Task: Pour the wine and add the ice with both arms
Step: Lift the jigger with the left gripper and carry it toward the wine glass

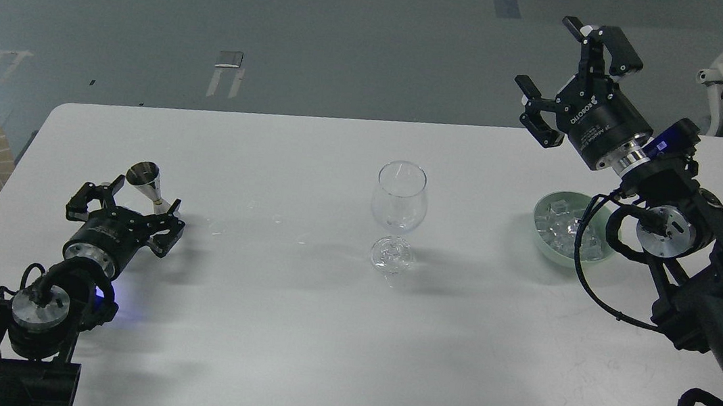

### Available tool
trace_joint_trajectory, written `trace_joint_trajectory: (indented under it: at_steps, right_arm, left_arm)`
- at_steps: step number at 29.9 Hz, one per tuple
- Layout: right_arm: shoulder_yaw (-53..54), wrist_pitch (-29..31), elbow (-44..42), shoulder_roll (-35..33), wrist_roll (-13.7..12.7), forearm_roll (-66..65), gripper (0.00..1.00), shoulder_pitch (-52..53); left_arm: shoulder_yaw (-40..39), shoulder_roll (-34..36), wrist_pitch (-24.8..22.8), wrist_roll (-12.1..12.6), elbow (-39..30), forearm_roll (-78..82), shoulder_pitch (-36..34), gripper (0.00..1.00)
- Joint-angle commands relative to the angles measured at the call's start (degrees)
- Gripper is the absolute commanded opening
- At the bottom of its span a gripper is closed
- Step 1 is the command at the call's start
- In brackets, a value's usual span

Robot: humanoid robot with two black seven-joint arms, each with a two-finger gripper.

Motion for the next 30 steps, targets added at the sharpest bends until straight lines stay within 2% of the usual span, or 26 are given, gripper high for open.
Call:
trace_joint_trajectory:
  at_steps: [1, 4, 6, 7, 11, 15, 18, 24, 25, 26, 30]
  right_arm:
    - [-0.02, -0.08, 0.0, -0.06, 0.0, -0.01, 1.0, 0.03]
    - [-0.02, 0.01, 0.0, -0.06, 0.0, -0.01, 1.0, 0.03]
    - [-0.02, 0.01, 0.0, 0.03, 0.0, -0.44, 1.0, 0.03]
    - [-0.02, 0.01, 0.0, 0.03, 0.09, -1.14, 1.0, -0.06]
    - [0.07, -0.08, 0.09, 0.03, 0.09, -1.59, 1.0, -0.06]
    - [0.07, 0.01, 0.09, 0.03, 0.18, -1.59, 1.0, -0.06]
    - [-0.02, -0.08, 0.09, 0.2, 0.18, -1.59, 1.0, -0.14]
    - [-0.02, -0.08, 0.09, 0.29, 0.18, -1.68, 1.0, -0.23]
    - [-0.02, -0.08, 0.09, 0.29, 0.18, -1.68, 1.0, -0.23]
    - [-0.02, -0.08, 0.09, 0.29, 0.18, -1.68, 1.0, -0.15]
    - [-0.02, -0.17, 0.09, 0.29, 0.18, -2.03, 1.0, -0.15]
  left_arm:
    - [0.43, 0.06, 0.13, -0.03, 0.35, -0.03, -0.59, 0.95]
    - [0.51, 0.15, 0.31, 0.06, 0.43, -0.03, -0.94, 0.94]
    - [0.52, 0.06, 0.4, 0.06, 0.61, -0.03, -1.38, 0.89]
    - [0.52, 0.06, 0.4, -0.03, 1.05, 0.06, -1.47, 0.8]
    - [0.52, 0.06, 0.31, -0.82, 1.31, 0.06, -1.56, 0.59]
    - [1.48, 0.15, 0.05, -1.08, 1.4, 0.06, -1.56, 0.47]
    - [2.36, 0.33, -0.13, -2.31, 1.66, 0.15, -1.65, 0.15]
    - [2.1, 0.24, -0.39, -2.93, 1.93, 1.03, -1.65, 0.1]
    - [2.1, 0.24, -0.74, -2.93, 1.93, 1.03, -1.65, 0.08]
    - [2.1, 0.24, -1.79, -2.93, 1.93, 1.03, -1.65, 0.0]
    - [1.92, 0.15, -2.5, -3.8, 2.1, 1.03, -1.74, 0.0]
